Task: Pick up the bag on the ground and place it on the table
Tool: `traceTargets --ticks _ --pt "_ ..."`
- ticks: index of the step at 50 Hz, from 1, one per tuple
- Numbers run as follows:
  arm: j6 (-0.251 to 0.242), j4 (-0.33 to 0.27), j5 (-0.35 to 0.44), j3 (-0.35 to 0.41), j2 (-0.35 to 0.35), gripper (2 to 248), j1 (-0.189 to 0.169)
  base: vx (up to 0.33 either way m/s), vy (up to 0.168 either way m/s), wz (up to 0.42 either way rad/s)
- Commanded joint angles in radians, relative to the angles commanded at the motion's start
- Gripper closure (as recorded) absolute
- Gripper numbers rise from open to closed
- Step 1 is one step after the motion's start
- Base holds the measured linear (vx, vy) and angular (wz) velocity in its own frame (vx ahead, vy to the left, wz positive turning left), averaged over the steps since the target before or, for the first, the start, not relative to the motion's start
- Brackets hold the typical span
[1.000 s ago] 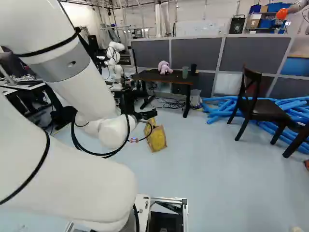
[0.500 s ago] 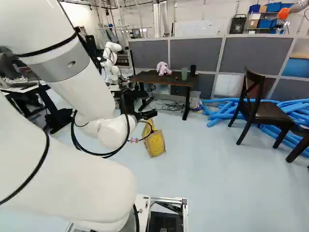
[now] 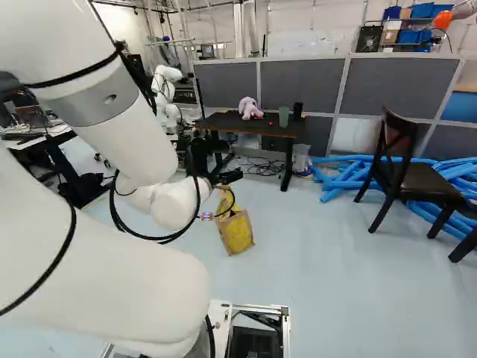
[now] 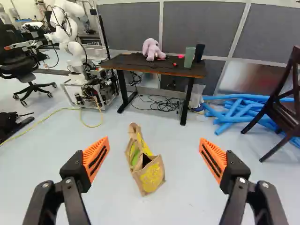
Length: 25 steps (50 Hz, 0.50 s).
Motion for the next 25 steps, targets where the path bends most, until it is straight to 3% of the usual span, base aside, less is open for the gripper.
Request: traceTargets --ticks 25 --pt "0.0 0.0 0.0 0.0 0.0 3 0.0 0.185 -0.001 -0.019"
